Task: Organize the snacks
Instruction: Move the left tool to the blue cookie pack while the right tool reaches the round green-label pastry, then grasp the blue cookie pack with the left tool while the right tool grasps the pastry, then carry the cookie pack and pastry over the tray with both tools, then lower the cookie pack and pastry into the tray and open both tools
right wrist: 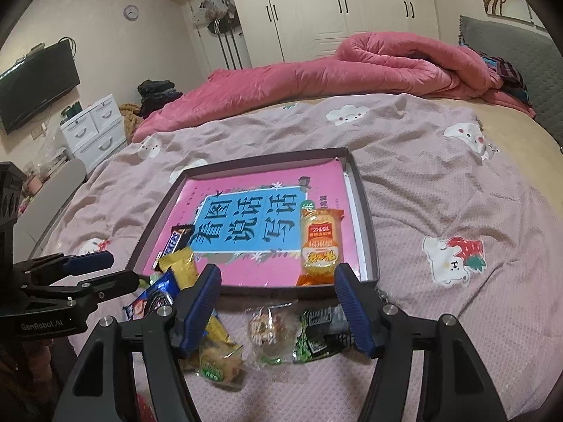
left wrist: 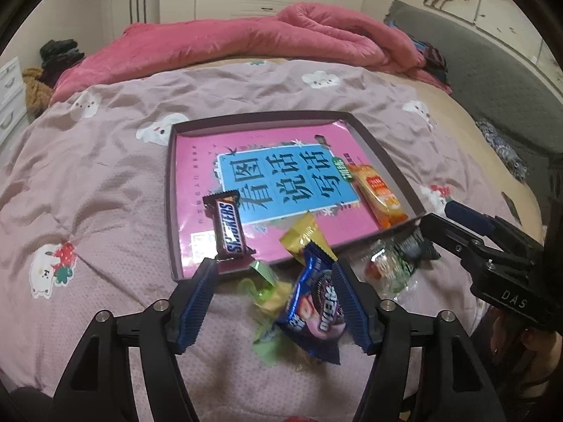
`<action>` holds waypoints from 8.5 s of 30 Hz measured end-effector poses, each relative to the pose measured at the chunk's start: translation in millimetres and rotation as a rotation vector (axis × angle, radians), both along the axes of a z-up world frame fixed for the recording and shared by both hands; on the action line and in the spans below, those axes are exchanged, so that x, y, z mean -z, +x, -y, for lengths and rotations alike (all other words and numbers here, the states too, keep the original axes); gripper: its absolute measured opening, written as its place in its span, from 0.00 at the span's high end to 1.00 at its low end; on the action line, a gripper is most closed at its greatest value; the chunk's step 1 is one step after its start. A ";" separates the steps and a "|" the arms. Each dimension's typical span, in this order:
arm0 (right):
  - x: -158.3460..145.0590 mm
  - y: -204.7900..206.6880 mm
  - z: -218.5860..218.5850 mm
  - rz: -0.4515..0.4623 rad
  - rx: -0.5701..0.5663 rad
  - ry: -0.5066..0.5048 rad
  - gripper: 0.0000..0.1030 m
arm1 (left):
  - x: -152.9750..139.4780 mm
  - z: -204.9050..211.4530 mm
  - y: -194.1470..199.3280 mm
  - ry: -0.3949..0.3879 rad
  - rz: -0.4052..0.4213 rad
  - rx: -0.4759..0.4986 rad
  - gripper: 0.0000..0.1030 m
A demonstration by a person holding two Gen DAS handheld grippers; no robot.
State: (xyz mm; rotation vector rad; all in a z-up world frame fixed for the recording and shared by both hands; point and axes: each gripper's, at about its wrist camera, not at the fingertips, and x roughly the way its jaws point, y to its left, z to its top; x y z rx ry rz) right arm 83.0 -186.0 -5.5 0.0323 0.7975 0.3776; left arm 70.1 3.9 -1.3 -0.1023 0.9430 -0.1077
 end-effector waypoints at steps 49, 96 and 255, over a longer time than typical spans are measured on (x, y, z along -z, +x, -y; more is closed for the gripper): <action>69.5 -21.3 -39.5 -0.321 -0.142 -0.001 0.57 | 40.8 27.3 2.5 0.029 -0.135 0.166 0.26; 14.3 -28.0 -9.5 -0.098 -0.090 0.087 0.66 | 13.7 -17.1 0.5 -0.165 -0.050 0.044 0.50; 29.4 55.0 -5.3 -0.068 -0.042 0.073 0.50 | 24.4 -62.3 58.3 -0.098 0.063 -0.169 0.27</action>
